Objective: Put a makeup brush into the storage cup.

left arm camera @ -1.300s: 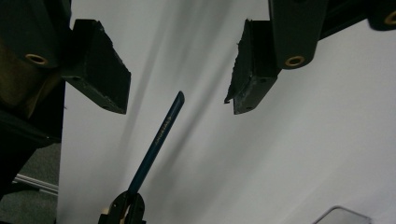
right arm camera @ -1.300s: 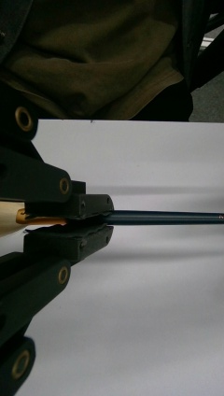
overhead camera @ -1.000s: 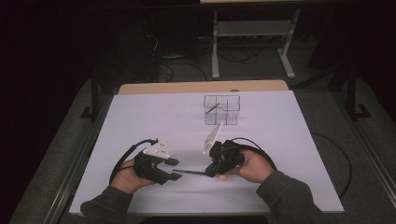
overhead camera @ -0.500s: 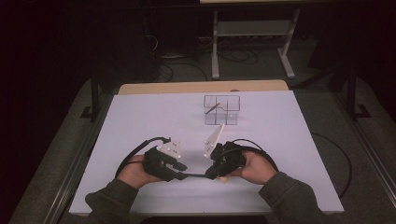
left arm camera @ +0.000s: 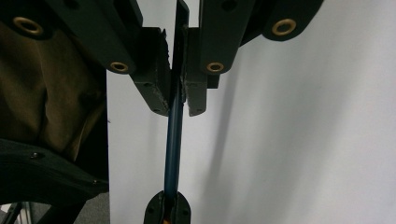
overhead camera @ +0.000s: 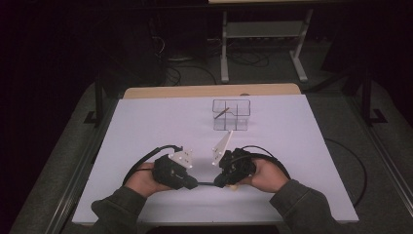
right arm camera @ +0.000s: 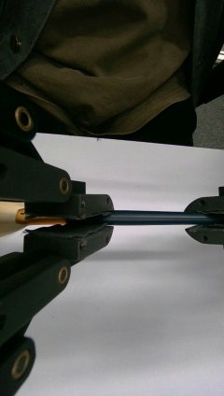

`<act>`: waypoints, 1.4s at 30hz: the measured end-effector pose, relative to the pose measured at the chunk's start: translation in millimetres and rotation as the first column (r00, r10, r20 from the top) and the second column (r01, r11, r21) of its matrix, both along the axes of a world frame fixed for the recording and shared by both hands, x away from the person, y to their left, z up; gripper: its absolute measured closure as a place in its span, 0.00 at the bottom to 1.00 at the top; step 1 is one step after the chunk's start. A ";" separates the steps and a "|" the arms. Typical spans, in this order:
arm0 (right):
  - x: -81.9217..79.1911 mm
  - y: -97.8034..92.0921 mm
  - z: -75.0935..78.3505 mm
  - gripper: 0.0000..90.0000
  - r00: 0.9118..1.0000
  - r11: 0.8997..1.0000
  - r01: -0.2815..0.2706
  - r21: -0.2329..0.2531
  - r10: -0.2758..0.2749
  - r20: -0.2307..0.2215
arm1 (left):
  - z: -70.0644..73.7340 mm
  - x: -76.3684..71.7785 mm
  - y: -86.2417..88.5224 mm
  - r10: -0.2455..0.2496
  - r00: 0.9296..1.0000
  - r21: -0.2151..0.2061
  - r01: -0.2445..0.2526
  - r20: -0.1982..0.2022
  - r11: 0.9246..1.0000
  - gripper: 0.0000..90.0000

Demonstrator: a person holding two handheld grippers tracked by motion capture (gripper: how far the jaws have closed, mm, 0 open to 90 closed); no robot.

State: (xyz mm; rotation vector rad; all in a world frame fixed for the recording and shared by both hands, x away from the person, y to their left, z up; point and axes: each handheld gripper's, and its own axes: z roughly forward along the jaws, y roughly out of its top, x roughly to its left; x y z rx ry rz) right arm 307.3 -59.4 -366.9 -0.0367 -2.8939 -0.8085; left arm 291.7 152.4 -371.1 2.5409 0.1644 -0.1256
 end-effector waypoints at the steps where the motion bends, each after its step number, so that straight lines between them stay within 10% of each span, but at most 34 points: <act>1: -0.1 0.1 -0.1 0.93 1.000 1.000 -0.003 0.000 0.003 0.001 | -0.1 -0.4 -0.2 -0.002 1.000 0.001 0.002 -0.005 1.000 0.91; 14: -4.0 -1.2 -0.5 0.92 0.999 1.000 -0.029 -0.012 0.029 0.019 | -0.5 -3.1 -2.5 -0.034 0.999 0.000 0.034 -0.007 0.999 0.94; 28: 2.3 -22.3 -6.9 0.76 1.000 0.997 0.015 0.081 -0.015 -0.003 | 1.4 -6.0 5.3 -0.021 1.000 -0.041 0.022 0.013 0.999 0.94; 42: 5.4 -35.4 -11.2 0.88 0.996 0.990 0.026 0.136 -0.014 -0.090 | 0.7 -7.6 9.8 -0.028 0.999 -0.079 0.031 0.039 0.996 0.94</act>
